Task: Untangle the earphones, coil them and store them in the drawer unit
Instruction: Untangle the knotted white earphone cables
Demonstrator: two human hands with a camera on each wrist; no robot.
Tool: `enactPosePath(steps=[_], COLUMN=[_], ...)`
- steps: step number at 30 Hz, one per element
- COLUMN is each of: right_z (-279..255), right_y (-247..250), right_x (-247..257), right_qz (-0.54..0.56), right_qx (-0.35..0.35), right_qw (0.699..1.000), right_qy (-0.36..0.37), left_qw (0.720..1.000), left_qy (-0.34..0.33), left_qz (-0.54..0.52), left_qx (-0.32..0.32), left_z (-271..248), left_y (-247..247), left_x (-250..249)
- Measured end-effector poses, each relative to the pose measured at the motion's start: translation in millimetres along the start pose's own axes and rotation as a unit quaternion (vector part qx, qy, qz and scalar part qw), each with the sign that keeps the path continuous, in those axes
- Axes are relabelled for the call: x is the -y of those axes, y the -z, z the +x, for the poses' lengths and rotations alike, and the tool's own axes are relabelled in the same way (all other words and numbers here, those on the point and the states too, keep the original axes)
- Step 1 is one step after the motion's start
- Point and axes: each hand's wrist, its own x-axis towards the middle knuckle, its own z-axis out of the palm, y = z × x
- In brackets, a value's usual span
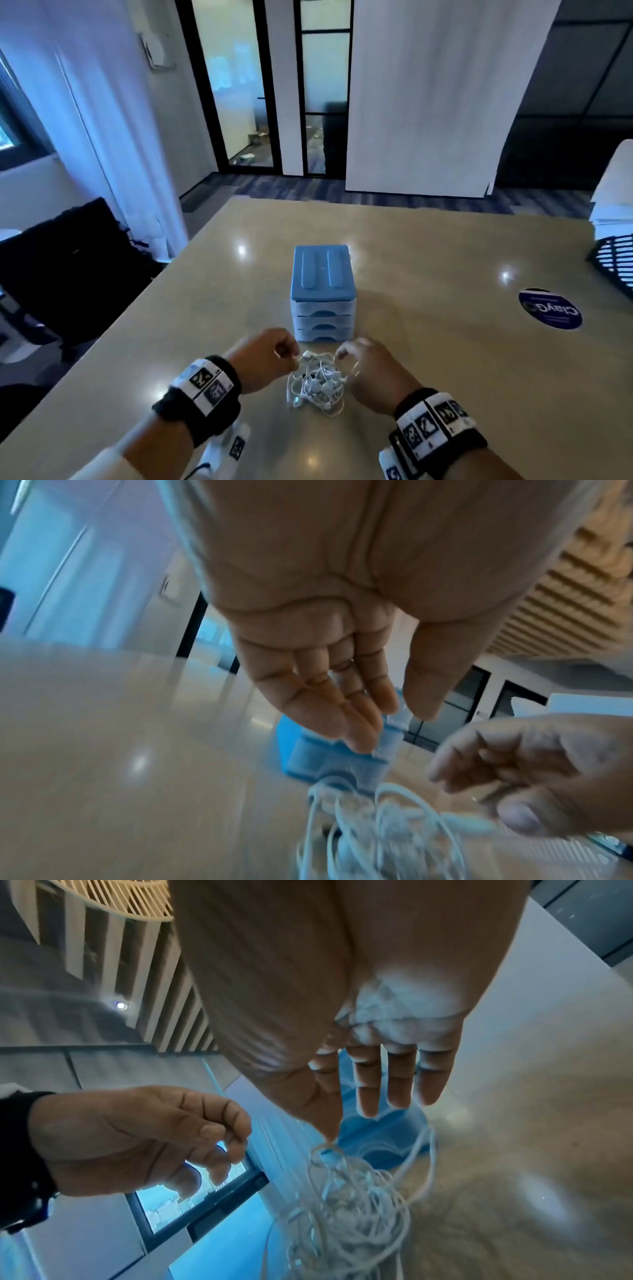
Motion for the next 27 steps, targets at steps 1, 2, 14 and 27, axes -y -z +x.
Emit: enactPosePath(steps=[1, 2, 14, 27], right_z=[2.4, 3.2, -0.2, 6.0], right_y=[-5.4, -6.7, -33.2, -21.4], right_x=[-4.6, -7.6, -33.6, -46.6], right_qz=[0.008, 0.016, 0.053, 0.101], right_qx=[0.001, -0.002, -0.020, -0.058], right_qw=[1.000, 1.000, 0.998, 0.987], right_qy=[-0.008, -0.017, 0.007, -0.109], left_qw=[1.000, 0.999, 0.999, 0.970], left_qy=[0.013, 0.036, 0.029, 0.162], left_qz=[-0.007, -0.019, -0.005, -0.180], left_qx=[0.007, 0.005, -0.023, 0.000], left_z=[-0.1, 0.8, 9.2, 40.1], left_y=[-11.5, -19.5, -63.1, -61.7], left_x=[4.2, 5.6, -10.6, 35.4])
